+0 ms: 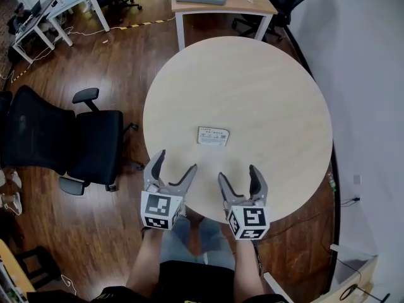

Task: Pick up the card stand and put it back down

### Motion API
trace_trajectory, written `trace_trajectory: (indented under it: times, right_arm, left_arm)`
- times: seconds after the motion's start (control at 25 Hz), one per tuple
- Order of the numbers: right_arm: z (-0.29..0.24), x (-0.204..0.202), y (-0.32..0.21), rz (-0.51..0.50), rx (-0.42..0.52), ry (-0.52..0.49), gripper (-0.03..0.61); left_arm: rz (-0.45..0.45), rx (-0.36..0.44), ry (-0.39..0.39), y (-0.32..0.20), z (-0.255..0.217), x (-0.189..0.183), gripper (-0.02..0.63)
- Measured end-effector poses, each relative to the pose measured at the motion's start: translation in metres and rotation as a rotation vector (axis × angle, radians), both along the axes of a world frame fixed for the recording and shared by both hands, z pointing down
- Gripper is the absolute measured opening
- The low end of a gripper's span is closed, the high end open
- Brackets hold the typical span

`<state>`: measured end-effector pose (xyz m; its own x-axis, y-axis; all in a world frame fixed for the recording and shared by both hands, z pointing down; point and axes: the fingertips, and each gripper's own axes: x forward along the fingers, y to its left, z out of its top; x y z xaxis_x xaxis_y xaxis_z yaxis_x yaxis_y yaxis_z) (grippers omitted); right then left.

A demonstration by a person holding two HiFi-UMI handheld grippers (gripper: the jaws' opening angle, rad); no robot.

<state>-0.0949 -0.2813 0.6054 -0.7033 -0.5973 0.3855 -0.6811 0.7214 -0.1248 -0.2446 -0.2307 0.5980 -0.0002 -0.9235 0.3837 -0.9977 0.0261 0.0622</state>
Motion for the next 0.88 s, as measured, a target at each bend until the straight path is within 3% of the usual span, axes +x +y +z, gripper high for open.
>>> trace_trajectory:
  times: [0.68,0.88]
  right_arm:
    - [0.014,0.001,0.01,0.014,-0.033,0.009,0.383]
    - [0.017,0.003,0.009,0.026,-0.043,0.006,0.38]
  left_arm:
    - [0.055,-0.049,-0.002,0.012,0.027,0.001,0.387]
    - [0.121,-0.12,-0.041,0.014,0.059,-0.013,0.387]
